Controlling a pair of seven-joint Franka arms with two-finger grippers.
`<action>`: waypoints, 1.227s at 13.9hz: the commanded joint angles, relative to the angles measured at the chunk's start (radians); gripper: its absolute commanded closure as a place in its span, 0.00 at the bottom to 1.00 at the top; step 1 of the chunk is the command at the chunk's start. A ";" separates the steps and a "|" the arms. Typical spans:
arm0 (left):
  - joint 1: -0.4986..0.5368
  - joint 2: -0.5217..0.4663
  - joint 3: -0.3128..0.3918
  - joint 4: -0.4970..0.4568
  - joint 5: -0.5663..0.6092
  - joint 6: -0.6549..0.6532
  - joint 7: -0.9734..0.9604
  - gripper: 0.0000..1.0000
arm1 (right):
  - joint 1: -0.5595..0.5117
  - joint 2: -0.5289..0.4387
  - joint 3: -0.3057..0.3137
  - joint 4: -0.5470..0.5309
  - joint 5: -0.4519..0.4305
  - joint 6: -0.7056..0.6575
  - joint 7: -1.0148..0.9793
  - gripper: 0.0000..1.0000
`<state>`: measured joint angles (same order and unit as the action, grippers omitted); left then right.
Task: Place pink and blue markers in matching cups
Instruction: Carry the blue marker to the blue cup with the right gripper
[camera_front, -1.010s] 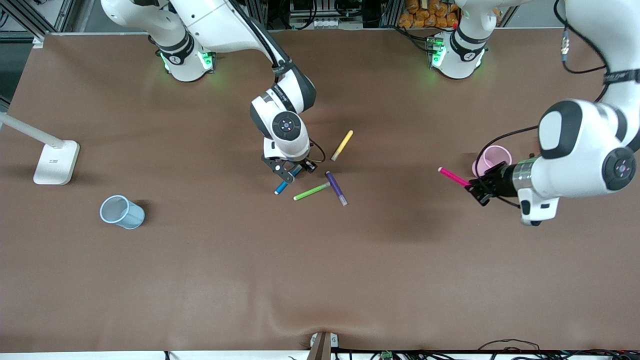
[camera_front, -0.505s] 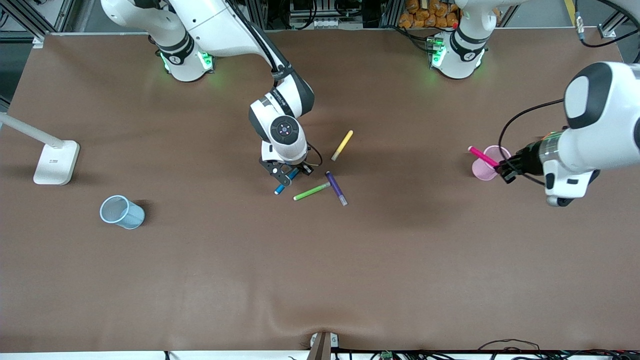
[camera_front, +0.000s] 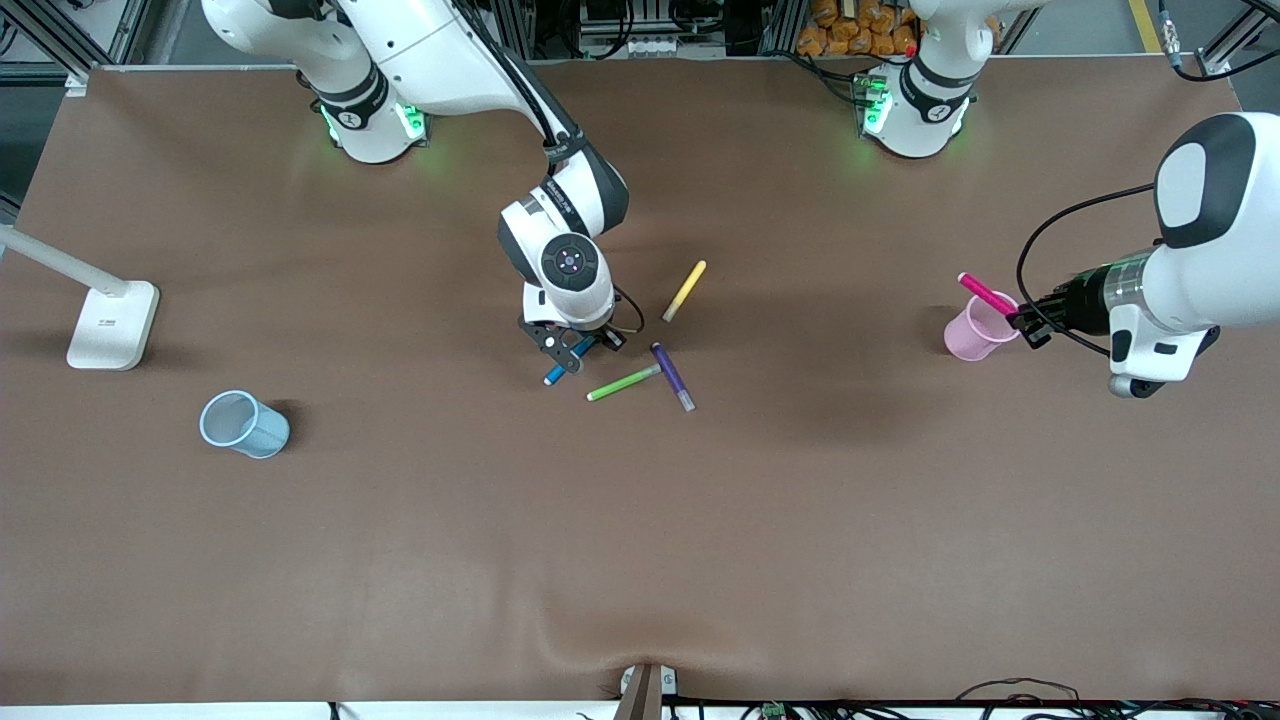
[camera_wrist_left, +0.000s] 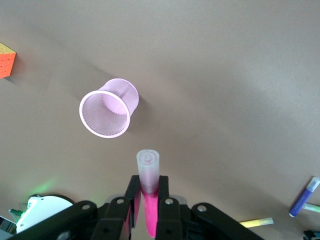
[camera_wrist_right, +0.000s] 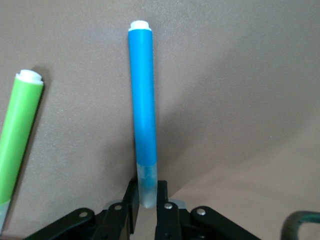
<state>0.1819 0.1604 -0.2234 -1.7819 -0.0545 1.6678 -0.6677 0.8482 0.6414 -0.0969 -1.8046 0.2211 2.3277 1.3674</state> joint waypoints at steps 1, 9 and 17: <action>0.016 -0.022 -0.005 -0.024 0.018 -0.006 0.029 1.00 | 0.002 0.007 -0.001 0.004 0.006 0.007 0.012 1.00; 0.036 -0.008 -0.007 -0.017 0.018 0.013 0.054 1.00 | -0.132 -0.100 -0.001 0.091 0.012 -0.291 -0.046 1.00; 0.064 -0.044 -0.007 -0.040 0.019 0.013 0.056 1.00 | -0.435 -0.147 0.003 0.322 0.023 -0.841 -0.393 1.00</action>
<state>0.2323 0.1566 -0.2234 -1.7973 -0.0536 1.6796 -0.6222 0.5115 0.5012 -0.1139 -1.5464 0.2216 1.6003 1.0839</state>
